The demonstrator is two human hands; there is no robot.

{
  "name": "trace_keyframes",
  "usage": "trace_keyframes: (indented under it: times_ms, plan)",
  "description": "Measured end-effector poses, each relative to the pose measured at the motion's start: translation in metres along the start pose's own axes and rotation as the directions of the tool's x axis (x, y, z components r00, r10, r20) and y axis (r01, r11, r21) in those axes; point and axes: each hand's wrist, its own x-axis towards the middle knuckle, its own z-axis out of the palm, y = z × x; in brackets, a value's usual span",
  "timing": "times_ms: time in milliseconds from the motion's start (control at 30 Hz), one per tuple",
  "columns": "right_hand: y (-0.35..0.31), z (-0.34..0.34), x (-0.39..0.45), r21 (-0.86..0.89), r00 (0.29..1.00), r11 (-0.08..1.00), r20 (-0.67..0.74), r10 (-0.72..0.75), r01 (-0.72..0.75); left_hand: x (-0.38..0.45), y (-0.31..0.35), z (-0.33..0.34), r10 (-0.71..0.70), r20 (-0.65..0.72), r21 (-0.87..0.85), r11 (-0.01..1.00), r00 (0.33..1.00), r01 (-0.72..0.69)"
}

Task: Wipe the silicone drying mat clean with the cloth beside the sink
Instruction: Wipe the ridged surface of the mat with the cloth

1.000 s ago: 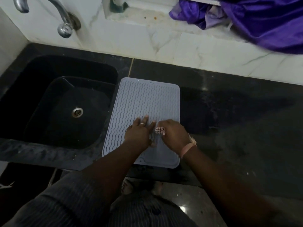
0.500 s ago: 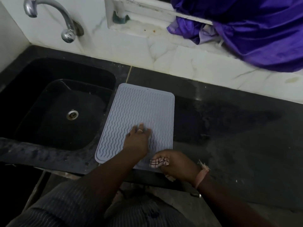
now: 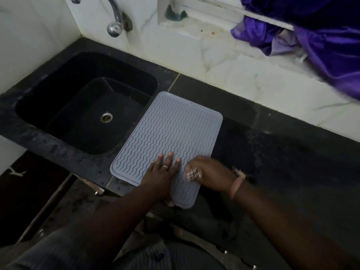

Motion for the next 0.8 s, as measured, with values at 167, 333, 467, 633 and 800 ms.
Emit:
trace_keyframes:
  times_ms: [167, 333, 467, 633, 800]
  plan:
    - [0.052, -0.044, 0.034, 0.049, 0.956, 0.975, -0.189, 0.223, -0.218, -0.001, 0.002, -0.003, -0.026, 0.014, -0.011, 1.000, 1.000, 0.027]
    - [0.011, -0.035, 0.009, 0.307, 0.944, 0.916, -0.122, 0.306, -0.257, -0.001, 0.006, -0.007, -0.048, -0.019, -0.084, 0.995, 0.999, 0.046]
    - [-0.032, 0.017, -0.038, 0.253, 0.997, 0.968, 0.071, -0.023, 0.004, -0.001, 0.006, -0.001, -0.050, -0.049, -0.060, 0.997, 0.998, 0.047]
    - [-0.017, 0.029, -0.039, 0.056, 0.985, 0.988, 0.087, -0.146, 0.142, -0.001, 0.005, -0.004, -0.041, -0.014, -0.046, 0.998, 0.999, 0.041]
    - [0.030, -0.017, -0.008, -0.049, 0.998, 0.997, -0.026, -0.058, 0.057, -0.002, 0.006, -0.005, -0.045, 0.000, -0.036, 0.998, 0.999, 0.045]
